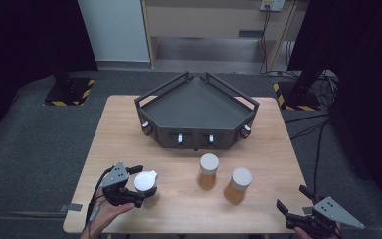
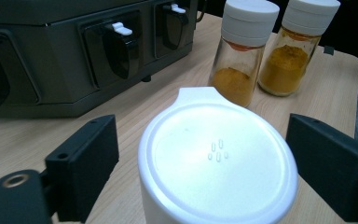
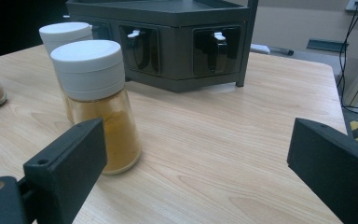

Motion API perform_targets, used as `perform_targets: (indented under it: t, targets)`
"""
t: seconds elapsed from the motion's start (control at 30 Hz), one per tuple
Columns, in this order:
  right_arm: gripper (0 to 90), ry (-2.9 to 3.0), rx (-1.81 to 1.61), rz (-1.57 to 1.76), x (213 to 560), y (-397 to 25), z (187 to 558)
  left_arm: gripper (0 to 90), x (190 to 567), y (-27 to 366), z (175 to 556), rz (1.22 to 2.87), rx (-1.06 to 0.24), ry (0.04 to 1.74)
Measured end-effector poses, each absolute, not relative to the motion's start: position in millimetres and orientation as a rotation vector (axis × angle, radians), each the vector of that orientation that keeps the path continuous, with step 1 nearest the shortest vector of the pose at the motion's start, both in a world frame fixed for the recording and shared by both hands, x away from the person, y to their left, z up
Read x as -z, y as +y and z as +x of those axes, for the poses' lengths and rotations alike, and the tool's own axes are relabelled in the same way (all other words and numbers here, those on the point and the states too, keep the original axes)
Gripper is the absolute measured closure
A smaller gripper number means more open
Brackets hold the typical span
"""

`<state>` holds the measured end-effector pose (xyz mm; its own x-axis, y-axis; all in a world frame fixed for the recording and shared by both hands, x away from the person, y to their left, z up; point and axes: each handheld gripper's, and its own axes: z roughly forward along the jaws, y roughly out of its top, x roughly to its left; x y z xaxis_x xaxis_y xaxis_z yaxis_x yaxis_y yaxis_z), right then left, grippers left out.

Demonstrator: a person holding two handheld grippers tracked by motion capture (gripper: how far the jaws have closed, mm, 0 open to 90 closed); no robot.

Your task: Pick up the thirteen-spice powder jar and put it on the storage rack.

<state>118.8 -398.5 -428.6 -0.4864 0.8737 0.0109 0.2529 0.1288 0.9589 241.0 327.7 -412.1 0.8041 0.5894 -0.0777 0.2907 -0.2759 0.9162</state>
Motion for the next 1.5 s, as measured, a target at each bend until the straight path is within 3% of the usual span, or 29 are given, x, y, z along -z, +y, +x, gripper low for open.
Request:
perform_targets:
  t: [0.47,0.97,1.5]
  targets:
    - [5.0,1.83,-1.379,1.086,429,-399,119,29.1,435,326,234,1.822,-0.387,0.637]
    - [5.1,1.829,-1.383,1.089,429,-399,119,29.7,429,321,233,1.838,-0.405,0.612]
    - [5.1,1.828,-1.385,1.091,429,-400,119,29.8,391,317,249,1.826,-0.388,0.567]
